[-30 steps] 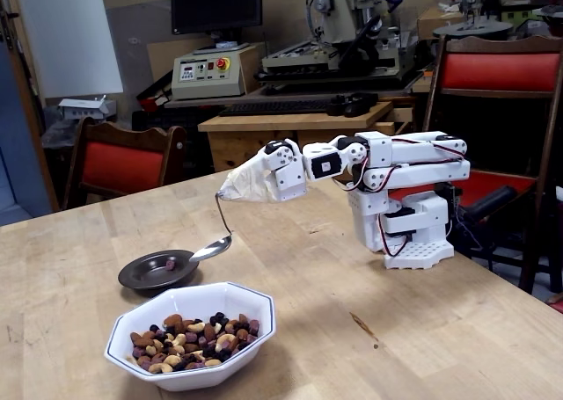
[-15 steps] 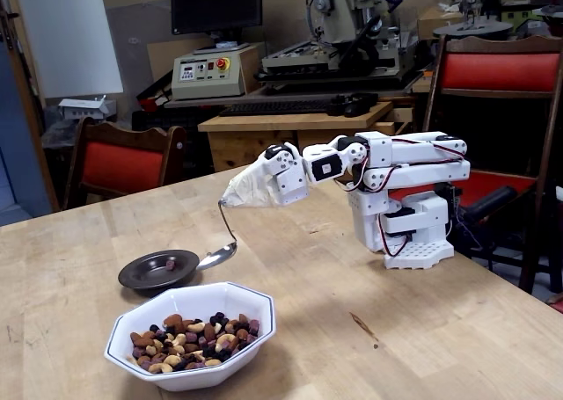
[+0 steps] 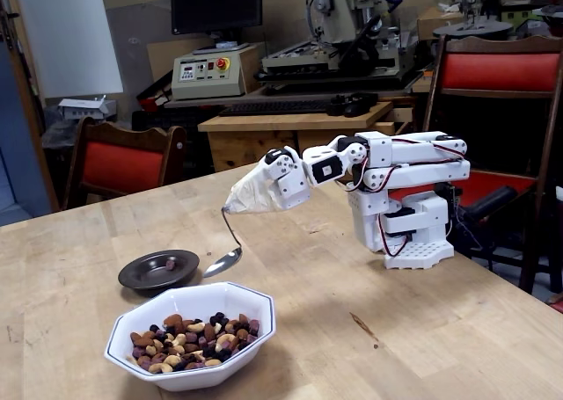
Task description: Use spoon to take food
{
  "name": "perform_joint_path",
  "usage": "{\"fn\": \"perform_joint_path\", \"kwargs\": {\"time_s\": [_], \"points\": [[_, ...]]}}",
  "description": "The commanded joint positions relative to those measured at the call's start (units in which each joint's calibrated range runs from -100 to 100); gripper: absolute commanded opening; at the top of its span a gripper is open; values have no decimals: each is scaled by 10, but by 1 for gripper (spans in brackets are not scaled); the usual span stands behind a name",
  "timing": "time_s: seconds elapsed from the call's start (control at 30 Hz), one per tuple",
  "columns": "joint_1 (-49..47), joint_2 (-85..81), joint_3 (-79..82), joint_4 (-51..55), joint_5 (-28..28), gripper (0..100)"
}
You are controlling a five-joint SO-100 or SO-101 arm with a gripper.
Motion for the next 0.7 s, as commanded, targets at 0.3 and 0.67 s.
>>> {"fn": "perform_joint_path", "kwargs": {"time_s": [0.3,0.67], "points": [[0,-8,10,-1,0,4],[0,-2,10,0,0,4]]}}
